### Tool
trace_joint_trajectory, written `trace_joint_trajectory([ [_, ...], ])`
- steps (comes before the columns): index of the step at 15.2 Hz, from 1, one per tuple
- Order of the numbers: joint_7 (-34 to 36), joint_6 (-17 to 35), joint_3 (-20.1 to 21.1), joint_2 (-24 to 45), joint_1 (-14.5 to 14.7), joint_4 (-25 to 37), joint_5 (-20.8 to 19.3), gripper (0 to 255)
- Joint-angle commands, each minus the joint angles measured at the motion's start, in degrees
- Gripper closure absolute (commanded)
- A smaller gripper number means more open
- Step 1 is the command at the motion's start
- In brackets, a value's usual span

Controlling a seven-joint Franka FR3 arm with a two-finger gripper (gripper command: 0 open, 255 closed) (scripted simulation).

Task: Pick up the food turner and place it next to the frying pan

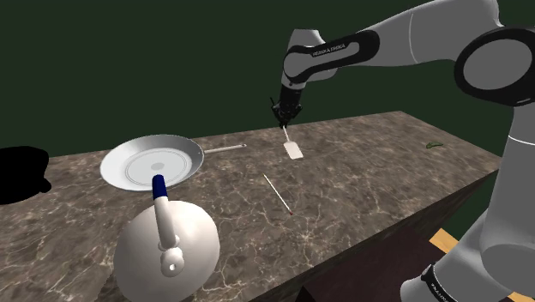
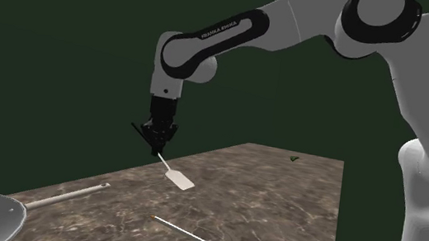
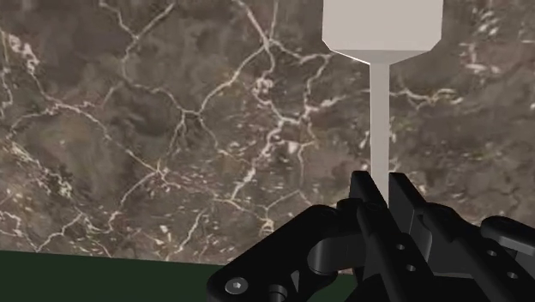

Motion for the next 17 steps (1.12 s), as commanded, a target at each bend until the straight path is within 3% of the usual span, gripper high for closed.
trace_joint_trajectory([
  [1,0.0,1.2,0.0,0.6,0.0,-0.6,0.0,255],
  [10,0.0,6.8,0.1,3.2,0.0,-3.6,0.1,255],
  [17,0.0,6.8,0.1,3.2,0.0,-3.6,0.1,255],
])
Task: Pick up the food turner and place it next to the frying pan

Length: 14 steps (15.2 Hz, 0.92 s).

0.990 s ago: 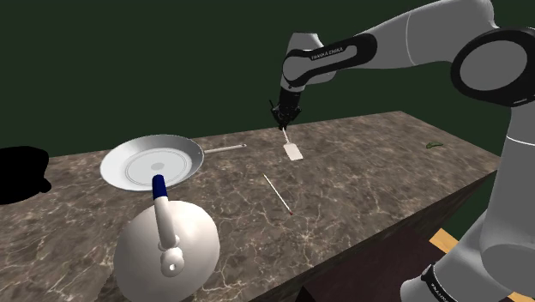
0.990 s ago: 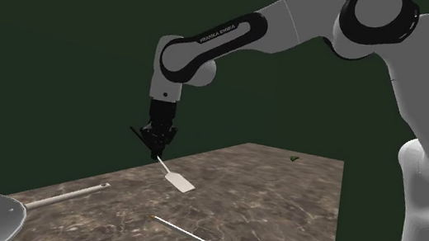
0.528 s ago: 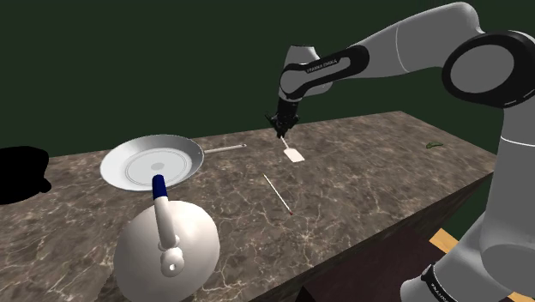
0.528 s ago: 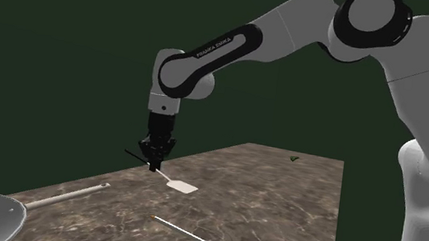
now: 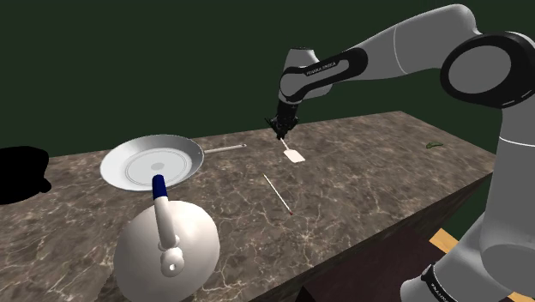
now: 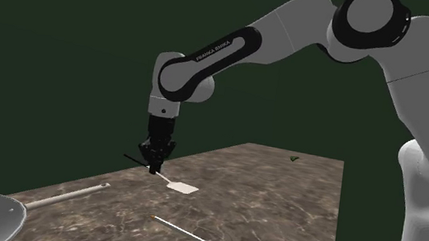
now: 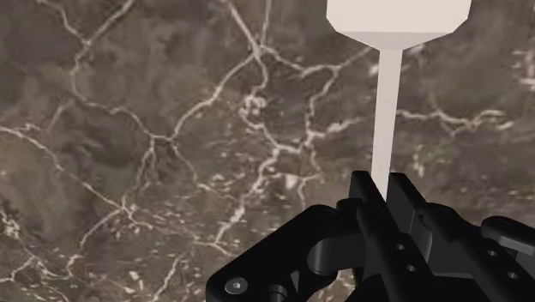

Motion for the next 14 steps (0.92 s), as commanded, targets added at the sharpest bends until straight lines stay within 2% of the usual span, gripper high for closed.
trace_joint_trajectory([
  [1,0.0,0.0,0.0,0.0,0.0,0.0,0.0,0],
  [6,0.0,0.0,0.0,0.0,0.0,0.0,0.0,0],
  [10,0.1,-5.9,0.0,-3.4,0.1,2.5,-0.2,0],
  [14,0.1,-5.9,0.0,-3.4,0.1,2.5,-0.2,0],
])
